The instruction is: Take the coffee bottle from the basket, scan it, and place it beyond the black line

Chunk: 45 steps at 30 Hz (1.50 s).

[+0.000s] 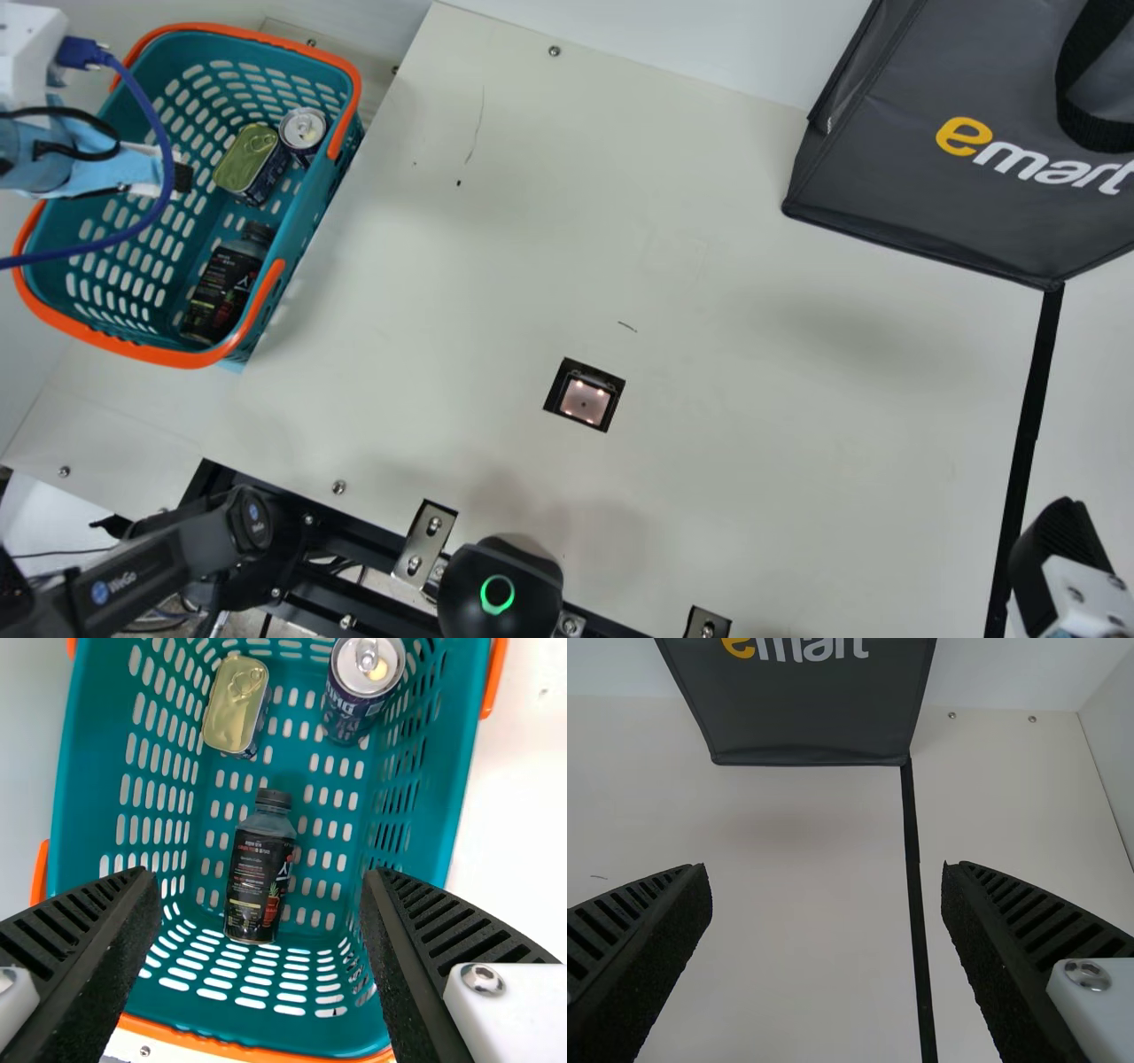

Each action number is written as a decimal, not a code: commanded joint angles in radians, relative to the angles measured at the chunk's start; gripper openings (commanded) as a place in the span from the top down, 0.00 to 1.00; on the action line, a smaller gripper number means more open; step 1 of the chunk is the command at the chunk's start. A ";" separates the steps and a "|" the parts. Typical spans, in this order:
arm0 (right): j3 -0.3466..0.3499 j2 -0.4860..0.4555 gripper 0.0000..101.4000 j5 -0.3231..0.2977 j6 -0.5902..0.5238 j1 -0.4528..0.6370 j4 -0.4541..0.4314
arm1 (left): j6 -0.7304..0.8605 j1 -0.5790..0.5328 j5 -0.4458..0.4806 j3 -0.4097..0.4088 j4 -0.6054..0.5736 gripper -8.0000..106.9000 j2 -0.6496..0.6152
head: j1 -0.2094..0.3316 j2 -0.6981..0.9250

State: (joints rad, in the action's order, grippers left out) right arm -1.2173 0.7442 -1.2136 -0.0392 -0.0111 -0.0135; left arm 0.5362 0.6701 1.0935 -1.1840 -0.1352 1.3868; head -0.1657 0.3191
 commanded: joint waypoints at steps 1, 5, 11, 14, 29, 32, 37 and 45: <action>0.000 0.000 0.10 0.000 0.000 0.000 0.000 | 0.011 0.004 -0.014 0.005 -0.002 0.15 0.018 | 0.027 0.002; 0.000 0.000 0.10 0.000 0.000 0.000 0.000 | 0.035 0.013 -0.041 0.013 -0.008 0.15 0.059 | 0.027 0.002; 0.000 0.000 0.10 0.000 0.000 0.000 0.000 | 0.071 0.021 -0.086 0.027 -0.015 0.15 0.116 | 0.027 0.002; 0.000 0.000 0.10 0.000 0.000 0.000 0.000 | 0.088 0.023 -0.109 0.036 -0.018 0.15 0.142 | 0.027 0.002; 0.000 0.000 0.10 0.000 0.000 0.000 0.000 | 0.143 0.014 -0.221 0.093 -0.026 0.15 0.247 | 0.027 0.002; 0.000 0.000 0.10 0.000 0.000 0.000 0.000 | 0.150 0.010 -0.243 0.097 -0.029 0.15 0.272 | 0.027 0.002; 0.000 0.000 0.10 0.002 0.000 0.000 0.000 | 0.159 0.003 -0.277 0.098 -0.033 0.15 0.319 | 0.027 0.002; 0.000 0.000 0.10 0.002 0.000 0.000 0.000 | 0.162 -0.012 -0.334 0.106 -0.035 0.15 0.388 | 0.027 0.002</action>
State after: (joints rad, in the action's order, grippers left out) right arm -1.2173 0.7442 -1.2112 -0.0392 -0.0111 -0.0135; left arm 0.6969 0.6581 0.7663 -1.0783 -0.1705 1.7684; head -0.1657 0.3191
